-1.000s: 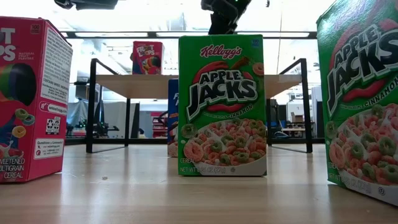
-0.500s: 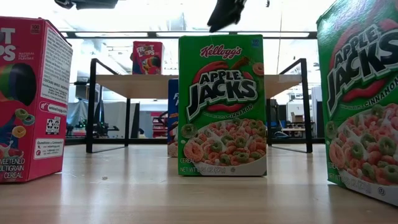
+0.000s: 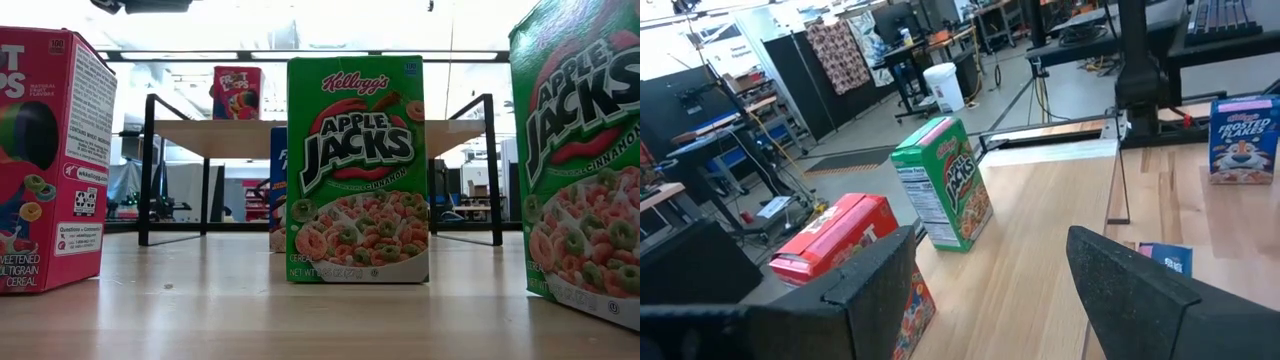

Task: Stack cereal on shelf
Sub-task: Put the bottom left blue cereal box on the shelf

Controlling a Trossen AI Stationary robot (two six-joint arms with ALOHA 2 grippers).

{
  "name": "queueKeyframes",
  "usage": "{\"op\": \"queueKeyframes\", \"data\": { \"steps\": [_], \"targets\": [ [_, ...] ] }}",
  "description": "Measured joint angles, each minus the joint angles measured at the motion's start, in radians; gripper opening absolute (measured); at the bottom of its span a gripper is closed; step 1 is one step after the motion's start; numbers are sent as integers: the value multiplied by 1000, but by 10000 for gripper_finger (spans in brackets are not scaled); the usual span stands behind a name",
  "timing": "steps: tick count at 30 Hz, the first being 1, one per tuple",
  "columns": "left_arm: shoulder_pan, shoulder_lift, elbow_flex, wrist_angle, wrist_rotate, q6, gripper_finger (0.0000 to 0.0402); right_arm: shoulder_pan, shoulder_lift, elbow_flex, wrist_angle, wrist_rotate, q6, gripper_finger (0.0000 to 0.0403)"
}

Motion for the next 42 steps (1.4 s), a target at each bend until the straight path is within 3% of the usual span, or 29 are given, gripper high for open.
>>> {"op": "queueKeyframes", "data": {
  "steps": [13, 19, 23, 33, 42],
  "targets": [
    [0, 11, 0, 16, -1, 16, 245, 271, 92, -21, -244, 3, 423, 237],
    [0, 11, 0, 22, -1, 26, 245, 395, 107, -110, -256, 29, 495, 241],
    [0, 11, 0, 23, -1, 29, 245, 474, 102, -186, -255, 106, 546, 242],
    [0, 11, 0, 25, -3, 24, 245, 614, -27, -410, -153, 285, 666, 235],
    [0, 11, 0, 35, -3, 22, 245, 671, -204, -680, 26, 308, 733, 235]
  ]
}}
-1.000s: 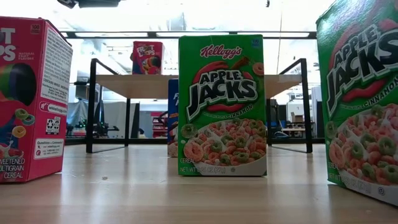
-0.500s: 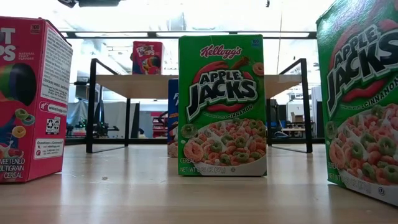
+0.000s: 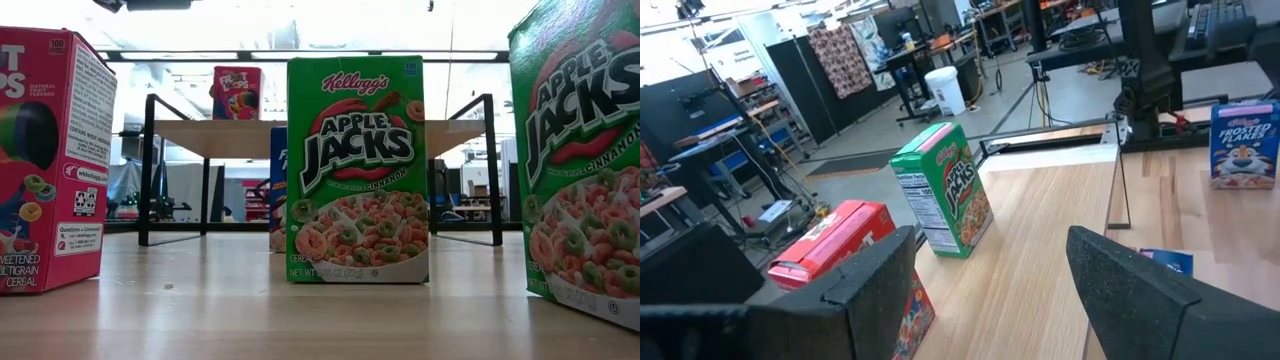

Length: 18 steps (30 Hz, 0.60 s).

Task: Stack cereal on shelf
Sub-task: Put the bottom left blue cereal box on the shelf

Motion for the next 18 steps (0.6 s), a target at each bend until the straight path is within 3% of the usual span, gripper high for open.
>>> {"op": "queueKeyframes", "data": {
  "steps": [5, 9, 18],
  "targets": [
    [0, 0, 0, 26, 0, 0, 245, 1, -48, -60, 38, 0, 50, 239],
    [0, 0, 0, 30, 0, 0, 245, 2, -52, -80, 41, -22, 102, 265],
    [0, 0, 0, 32, 0, 0, 245, 6, 40, -75, 42, -131, 72, 316]
  ]
}}
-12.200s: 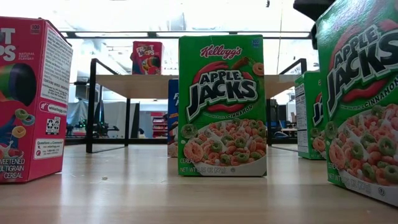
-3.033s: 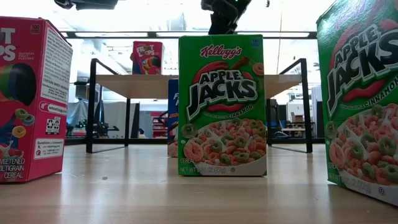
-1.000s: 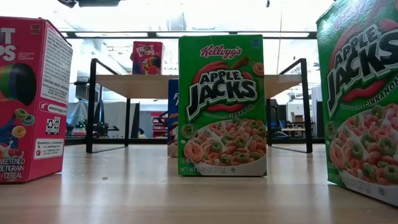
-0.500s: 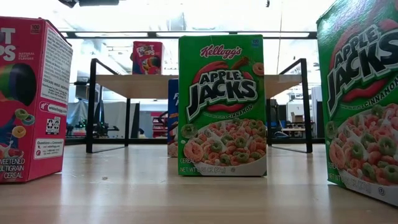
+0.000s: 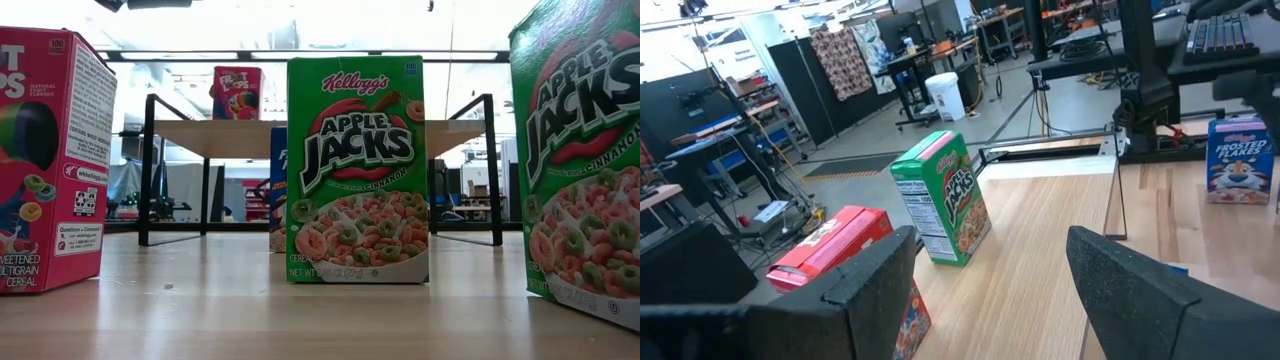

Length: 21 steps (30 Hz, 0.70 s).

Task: Stack cereal on shelf
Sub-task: Put the bottom left blue cereal box on the shelf

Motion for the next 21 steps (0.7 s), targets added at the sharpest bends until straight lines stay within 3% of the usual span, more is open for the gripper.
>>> {"op": "queueKeyframes", "data": {
  "steps": [9, 21],
  "targets": [
    [0, 0, 0, 0, 0, 0, 245, 0, 56, 4, -1, -19, 4, 289],
    [0, 0, 0, 0, 1, 0, 245, -1, 63, 4, -3, -19, 5, 210]
  ]
}}
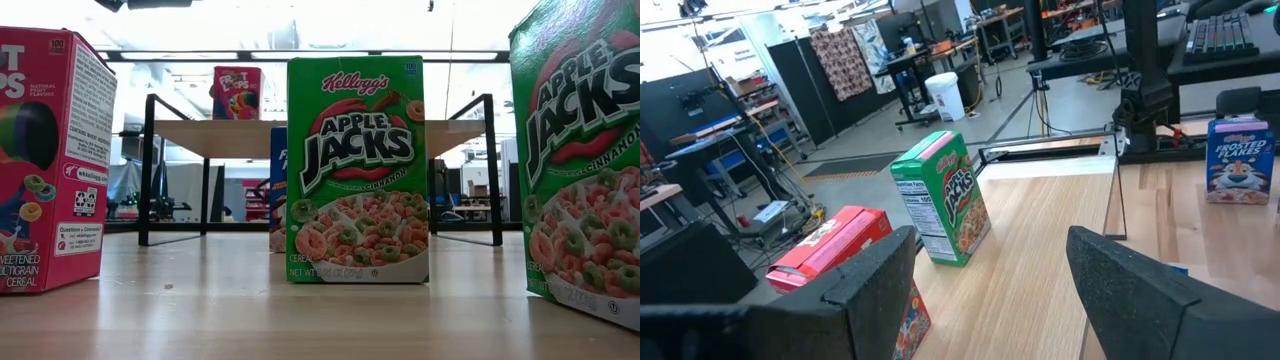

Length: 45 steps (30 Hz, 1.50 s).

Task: Stack cereal on shelf
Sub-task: Put the bottom left blue cereal box on the shelf

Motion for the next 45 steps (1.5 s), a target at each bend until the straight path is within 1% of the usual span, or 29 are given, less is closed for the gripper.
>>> {"op": "queueKeyframes", "data": {
  "steps": [6, 13, 19, 23, 29, 35, 39, 45],
  "targets": [
    [0, 0, 0, 0, 0, 0, 245, -1, -12, 0, 1, 0, 11, 191],
    [0, 0, 0, 0, 0, 0, 245, -6, -29, 10, -2, -1, 14, 187],
    [0, 0, 0, 0, 0, 0, 245, -31, -57, 92, -24, 0, 1, 187],
    [0, 0, 0, 0, 0, 0, 245, -75, -60, 187, -67, 0, -42, 186],
    [0, 0, 0, 0, 0, 0, 245, -179, -60, 355, -145, 0, -182, 186],
    [0, 0, 0, 0, 0, 0, 245, -331, -60, 496, -243, 1, -356, 186],
    [0, 0, 0, 0, 0, 0, 245, -441, -60, 560, -302, 1, -490, 186],
    [0, 0, 0, 0, 0, 0, 245, -608, -60, 605, -313, 1, -718, 186]
  ]
}}
